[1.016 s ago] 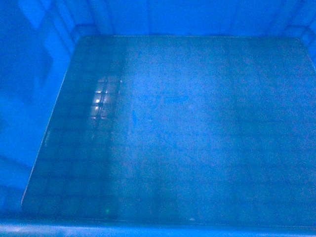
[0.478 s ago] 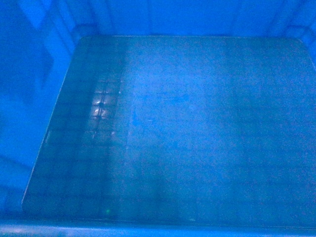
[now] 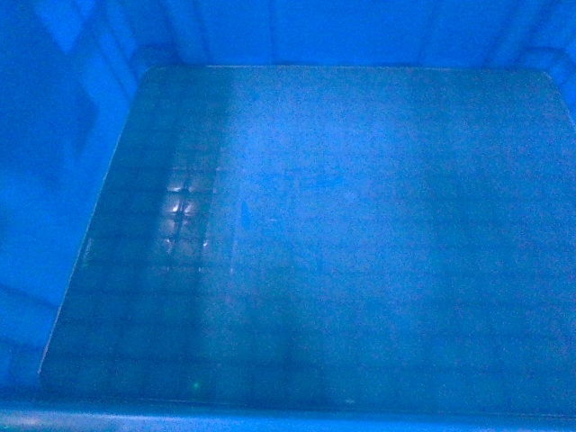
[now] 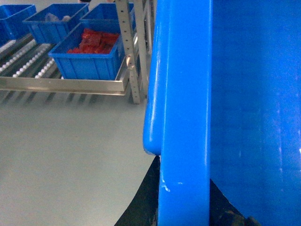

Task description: Place box next to blue box on left shelf

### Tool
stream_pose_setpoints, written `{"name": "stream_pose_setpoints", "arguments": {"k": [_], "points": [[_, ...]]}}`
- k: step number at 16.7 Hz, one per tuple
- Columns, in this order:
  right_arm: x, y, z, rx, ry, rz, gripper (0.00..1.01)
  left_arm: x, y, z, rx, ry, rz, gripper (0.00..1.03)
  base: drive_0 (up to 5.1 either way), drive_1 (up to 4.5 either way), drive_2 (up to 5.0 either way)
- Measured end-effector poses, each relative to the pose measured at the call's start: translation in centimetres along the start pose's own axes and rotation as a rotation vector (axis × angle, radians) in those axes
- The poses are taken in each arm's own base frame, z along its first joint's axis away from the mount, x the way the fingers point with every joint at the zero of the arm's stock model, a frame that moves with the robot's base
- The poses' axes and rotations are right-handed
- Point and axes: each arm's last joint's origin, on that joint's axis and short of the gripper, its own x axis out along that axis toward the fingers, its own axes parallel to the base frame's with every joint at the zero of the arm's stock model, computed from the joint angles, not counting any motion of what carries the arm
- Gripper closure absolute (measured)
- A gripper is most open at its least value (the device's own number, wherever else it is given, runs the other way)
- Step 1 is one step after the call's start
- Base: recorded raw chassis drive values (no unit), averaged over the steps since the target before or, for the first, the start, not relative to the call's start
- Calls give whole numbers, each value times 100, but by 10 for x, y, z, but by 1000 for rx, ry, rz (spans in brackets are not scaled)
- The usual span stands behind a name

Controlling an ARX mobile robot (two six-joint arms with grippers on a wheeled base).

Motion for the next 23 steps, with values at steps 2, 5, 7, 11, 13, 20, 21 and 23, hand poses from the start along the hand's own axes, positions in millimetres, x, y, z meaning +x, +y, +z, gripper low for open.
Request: {"name": "stream_pose_setpoints", "arguments": {"k": [2, 5, 7, 11, 13, 20, 21, 23], "points": [[0, 0, 0, 0, 0, 0, 84, 0, 0, 0, 0, 0, 0, 94, -3, 422, -427], [0, 0, 0, 0, 1, 0, 84, 0, 0, 0, 0, 0, 0, 94, -3, 422, -427], [0, 0, 0, 0, 0, 0, 84, 0, 0, 0, 0, 0, 0, 94, 1, 425, -423], [0, 0, 0, 0, -1, 0, 84, 0, 0, 0, -1, -1, -1, 94, 1, 425, -423], [0, 0, 0, -1, 2, -1, 84, 0, 0, 0, 2, 1, 0, 94, 1, 425, -423], [0, 0, 0, 2, -4, 1, 84, 0, 0, 0, -2, -4, 1, 94, 1, 425, -423], [1, 0, -1, -5, 10, -2, 84, 1, -1, -1, 6, 8, 1, 94, 1, 425, -423], [1, 0, -1, -3, 5, -1, 84, 1, 0, 0, 2, 3, 0, 94, -484, 146, 340]]}}
